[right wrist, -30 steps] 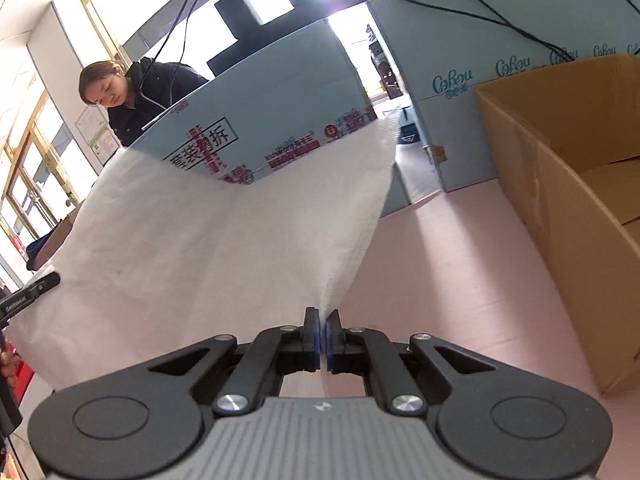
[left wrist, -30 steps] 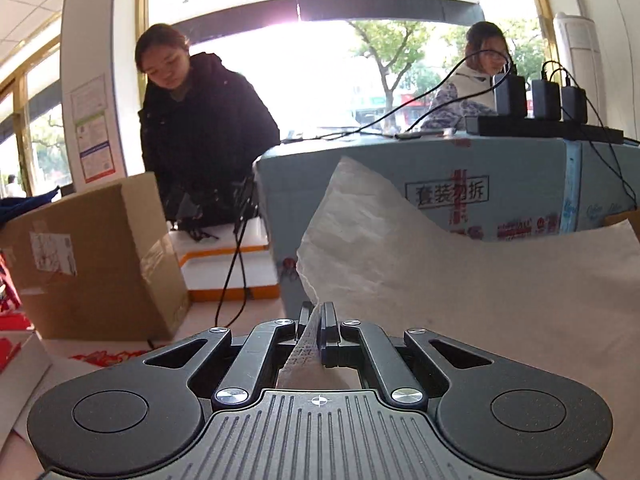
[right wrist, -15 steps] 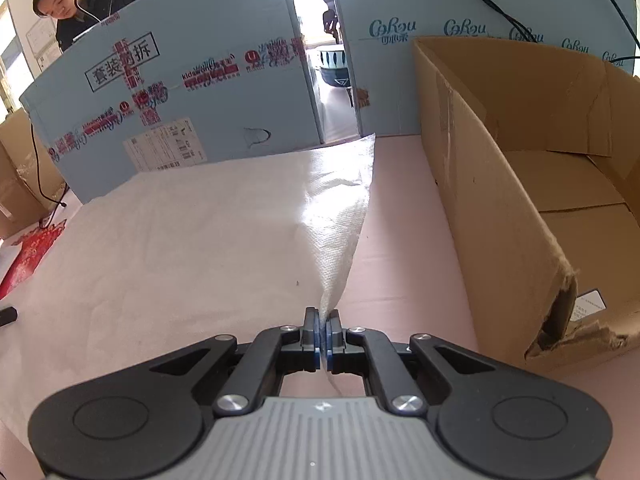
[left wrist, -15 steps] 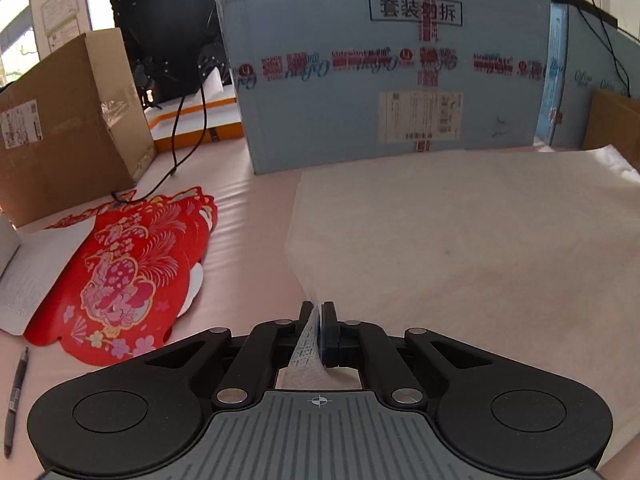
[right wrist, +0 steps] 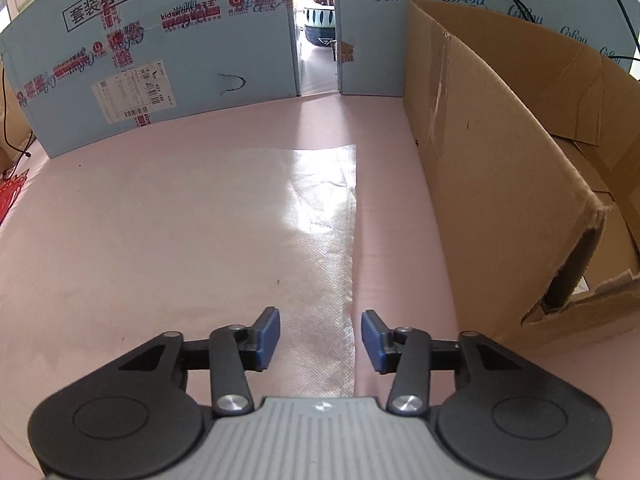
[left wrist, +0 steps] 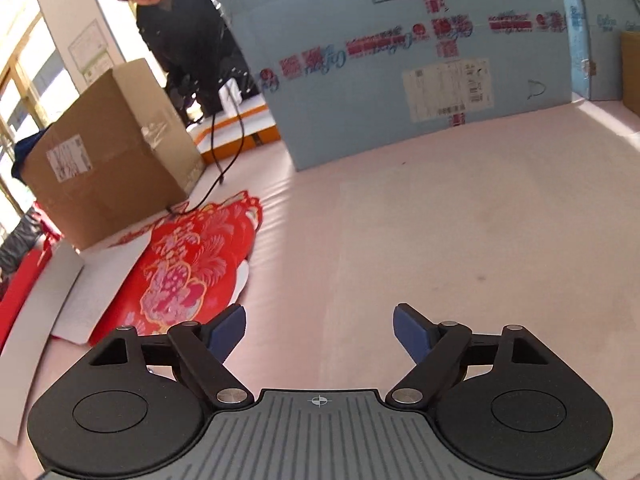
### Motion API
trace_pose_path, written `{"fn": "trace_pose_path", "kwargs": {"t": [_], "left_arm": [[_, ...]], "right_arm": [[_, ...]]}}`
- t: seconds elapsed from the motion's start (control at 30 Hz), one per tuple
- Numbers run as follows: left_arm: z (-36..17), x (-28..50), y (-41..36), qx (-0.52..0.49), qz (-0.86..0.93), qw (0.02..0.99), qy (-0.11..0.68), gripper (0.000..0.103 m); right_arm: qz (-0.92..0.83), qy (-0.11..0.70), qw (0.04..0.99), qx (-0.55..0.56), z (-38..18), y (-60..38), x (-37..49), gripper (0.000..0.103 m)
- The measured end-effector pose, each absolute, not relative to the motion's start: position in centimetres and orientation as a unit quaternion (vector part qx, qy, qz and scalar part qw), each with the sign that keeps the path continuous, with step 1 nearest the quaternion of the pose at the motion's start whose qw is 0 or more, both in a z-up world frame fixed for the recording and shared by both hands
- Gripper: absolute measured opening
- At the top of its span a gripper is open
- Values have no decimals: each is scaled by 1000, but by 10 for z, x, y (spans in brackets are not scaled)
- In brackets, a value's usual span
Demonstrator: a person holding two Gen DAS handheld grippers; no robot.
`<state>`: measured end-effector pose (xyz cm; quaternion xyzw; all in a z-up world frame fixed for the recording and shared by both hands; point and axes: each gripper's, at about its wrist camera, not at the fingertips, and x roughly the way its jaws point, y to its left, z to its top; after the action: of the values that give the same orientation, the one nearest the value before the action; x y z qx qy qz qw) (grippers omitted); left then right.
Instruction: Fold shopping bag
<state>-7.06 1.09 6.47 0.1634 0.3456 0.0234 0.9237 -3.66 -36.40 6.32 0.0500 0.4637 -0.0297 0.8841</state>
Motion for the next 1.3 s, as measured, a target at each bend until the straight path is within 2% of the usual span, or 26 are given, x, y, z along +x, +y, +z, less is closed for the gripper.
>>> {"fn": "trace_pose_path", "kwargs": {"t": [0.17, 0.27, 0.33, 0.47, 0.73, 0.93, 0.97, 1.03, 1.07, 1.13, 1.2, 1.3], "left_arm": [[62, -89, -30, 137, -124, 909, 375, 85], [44, -95, -51, 161, -165, 889, 395, 86], [28, -96, -59, 183, -175, 872, 419, 86], [19, -102, -59, 193, -169, 869, 422, 98], [15, -104, -58, 197, -160, 873, 416, 100], [13, -106, -58, 191, -156, 878, 411, 101], [13, -106, -58, 191, -156, 878, 410, 101], [12, -106, -58, 190, -156, 879, 408, 101], [12, -106, -58, 189, -157, 879, 408, 102], [12, -105, -57, 186, -159, 880, 408, 102], [12, -103, -55, 179, -163, 879, 410, 102], [12, -99, -51, 169, -167, 880, 412, 102]], "right_arm": [[-33, 471, 879, 65, 79, -358, -49, 52], [-32, 478, 874, 85, 88, -358, -63, 59], [-42, 485, 868, 102, 90, -366, -75, 61], [-52, 496, 854, 147, 88, -384, -100, 60], [-66, 541, 807, 229, 69, -391, -136, 58], [-91, 516, 813, 253, 64, -374, -147, 59], [-93, 511, 815, 258, 64, -373, -148, 57], [-97, 505, 821, 249, 64, -365, -148, 41], [-95, 503, 824, 242, 64, -361, -148, 37], [-82, 494, 830, 245, 65, -356, -148, 6], [-69, 473, 837, 264, 69, -354, -148, 6], [-41, 441, 866, 230, 87, -340, -144, 5]]}}
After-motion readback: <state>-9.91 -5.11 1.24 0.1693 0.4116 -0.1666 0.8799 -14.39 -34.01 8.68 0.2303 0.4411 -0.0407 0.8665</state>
